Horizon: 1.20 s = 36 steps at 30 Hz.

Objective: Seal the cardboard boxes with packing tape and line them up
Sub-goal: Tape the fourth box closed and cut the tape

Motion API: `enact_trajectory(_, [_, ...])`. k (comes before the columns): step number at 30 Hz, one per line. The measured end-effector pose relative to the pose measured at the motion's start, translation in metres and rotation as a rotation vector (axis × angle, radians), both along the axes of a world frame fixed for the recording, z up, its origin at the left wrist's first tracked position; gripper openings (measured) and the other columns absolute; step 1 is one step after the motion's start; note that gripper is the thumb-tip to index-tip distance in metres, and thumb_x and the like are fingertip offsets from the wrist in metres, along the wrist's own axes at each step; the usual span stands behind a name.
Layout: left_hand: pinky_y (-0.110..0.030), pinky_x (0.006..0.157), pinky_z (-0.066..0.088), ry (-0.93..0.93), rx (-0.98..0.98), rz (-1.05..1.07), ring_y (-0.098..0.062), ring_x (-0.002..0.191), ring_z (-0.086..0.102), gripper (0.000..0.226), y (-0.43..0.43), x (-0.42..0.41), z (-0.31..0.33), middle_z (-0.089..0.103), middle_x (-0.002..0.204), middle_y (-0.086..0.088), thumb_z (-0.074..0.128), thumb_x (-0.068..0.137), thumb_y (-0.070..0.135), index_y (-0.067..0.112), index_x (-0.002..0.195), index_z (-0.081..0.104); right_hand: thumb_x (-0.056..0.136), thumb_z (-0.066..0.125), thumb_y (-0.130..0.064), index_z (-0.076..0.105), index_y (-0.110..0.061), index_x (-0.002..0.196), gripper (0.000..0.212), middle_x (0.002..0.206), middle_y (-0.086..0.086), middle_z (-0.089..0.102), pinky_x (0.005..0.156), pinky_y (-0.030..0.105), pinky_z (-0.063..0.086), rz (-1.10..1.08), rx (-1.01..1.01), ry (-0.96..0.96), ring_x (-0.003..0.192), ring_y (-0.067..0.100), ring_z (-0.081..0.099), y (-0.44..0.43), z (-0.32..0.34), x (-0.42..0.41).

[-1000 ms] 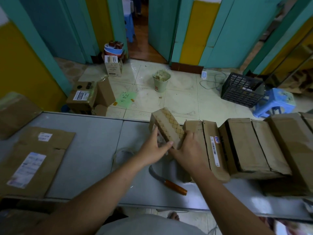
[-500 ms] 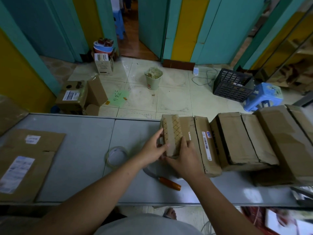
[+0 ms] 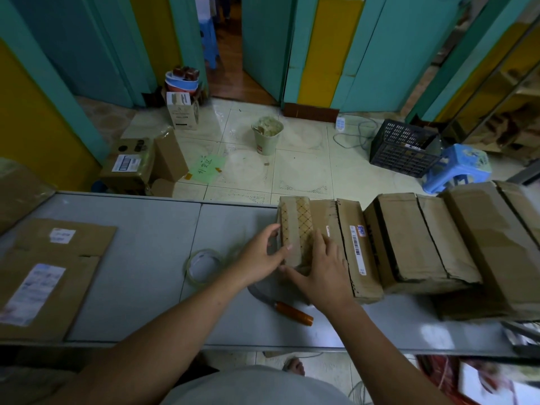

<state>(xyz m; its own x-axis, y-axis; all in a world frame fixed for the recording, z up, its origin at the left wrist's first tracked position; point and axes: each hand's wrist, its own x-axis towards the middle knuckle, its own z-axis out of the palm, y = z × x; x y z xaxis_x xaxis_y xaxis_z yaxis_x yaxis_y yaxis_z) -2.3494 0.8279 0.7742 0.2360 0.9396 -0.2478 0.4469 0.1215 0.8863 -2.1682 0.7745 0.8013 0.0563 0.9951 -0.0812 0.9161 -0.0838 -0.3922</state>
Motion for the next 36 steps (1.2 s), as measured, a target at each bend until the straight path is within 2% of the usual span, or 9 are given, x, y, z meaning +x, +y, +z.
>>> enact_trajectory(4, [-0.013,0.079,0.042,0.007,0.041,0.053,0.017,0.105,0.054,0.047,0.000,-0.017,0.010,0.053,0.117,0.036,0.054,0.104,0.058,0.037,0.147,0.050,0.079,0.058,-0.086,0.010,-0.023,0.164,0.116,0.160,0.009,0.028,0.115,0.054,0.044,0.027,0.049,0.043,0.147,0.030,0.036,0.004,0.007,-0.003])
enact_trajectory(8, [-0.028,0.080,0.053,0.330,0.119,0.100,-0.008,0.099,0.067,0.019,-0.016,-0.070,-0.009,0.067,0.108,0.015,0.063,0.103,0.043,0.029,0.116,0.062,0.079,0.058,-0.086,0.015,-0.027,0.162,0.111,0.160,0.002,0.027,0.116,0.052,0.042,0.059,0.122,0.050,0.146,0.026,0.034,0.006,0.017,-0.011])
enact_trajectory(10, [-0.037,0.087,0.054,0.538,0.106,0.075,-0.022,0.098,0.067,0.030,-0.031,-0.097,-0.027,0.067,0.105,0.002,0.076,0.094,0.041,0.020,0.109,0.063,0.079,0.058,-0.085,0.016,-0.030,0.162,0.108,0.159,0.000,0.029,0.116,0.050,0.038,0.093,0.142,0.055,0.145,0.024,0.033,0.006,0.019,-0.014])
enact_trajectory(14, [-0.039,0.102,0.048,0.707,-0.028,-0.083,-0.032,0.126,0.056,0.055,-0.049,-0.114,-0.047,0.060,0.132,-0.011,0.075,0.092,0.054,0.012,0.124,0.056,0.082,0.064,-0.077,0.020,-0.036,0.162,0.099,0.166,-0.001,0.025,0.123,0.054,0.029,0.248,0.076,-0.025,0.152,0.023,0.026,0.009,0.012,-0.025])
enact_trajectory(20, [-0.039,0.097,0.050,0.569,0.261,0.125,-0.024,0.124,0.053,0.050,-0.033,-0.080,-0.028,0.047,0.134,0.000,0.074,0.095,0.037,0.023,0.136,0.049,0.093,0.066,-0.059,0.010,-0.032,0.167,0.097,0.168,-0.005,0.025,0.123,0.050,0.035,0.246,0.001,0.080,0.152,0.019,0.032,0.012,-0.006,-0.026])
enact_trajectory(23, [-0.040,0.108,0.049,0.395,0.209,-0.006,-0.019,0.137,0.050,0.074,-0.027,-0.064,-0.018,0.039,0.154,0.003,0.073,0.096,0.040,0.031,0.156,0.031,0.099,0.066,-0.045,0.004,-0.026,0.168,0.095,0.171,-0.005,0.015,0.124,0.039,0.032,0.186,-0.052,0.259,0.153,0.019,0.032,0.007,-0.013,-0.011])
enact_trajectory(27, [-0.046,0.119,0.044,0.075,0.065,-0.241,-0.012,0.152,0.035,0.101,-0.030,-0.030,-0.003,0.018,0.169,0.023,0.078,0.095,0.036,0.053,0.164,0.007,0.102,0.064,-0.036,0.010,-0.018,0.167,0.087,0.168,0.003,0.023,0.122,0.026,0.023,0.150,-0.046,0.321,0.152,0.018,0.031,-0.001,-0.016,0.006])
enact_trajectory(32, [-0.044,0.114,0.052,0.030,0.154,-0.219,-0.011,0.148,0.042,0.092,-0.030,-0.005,-0.003,0.019,0.164,0.032,0.072,0.099,0.019,0.056,0.162,0.016,0.104,0.057,-0.043,0.008,-0.013,0.168,0.086,0.170,0.002,0.017,0.124,0.045,0.036,0.136,-0.062,0.300,0.154,0.023,0.030,-0.008,-0.012,0.021])
enact_trajectory(36, [-0.049,0.113,0.053,0.031,0.122,-0.218,-0.009,0.147,0.044,0.092,-0.031,-0.003,-0.010,0.029,0.162,0.024,0.075,0.096,0.028,0.059,0.159,0.016,0.098,0.058,-0.054,0.010,-0.018,0.167,0.091,0.171,0.002,0.008,0.123,0.057,0.032,0.169,-0.061,0.191,0.158,0.030,0.021,-0.009,-0.005,0.029])
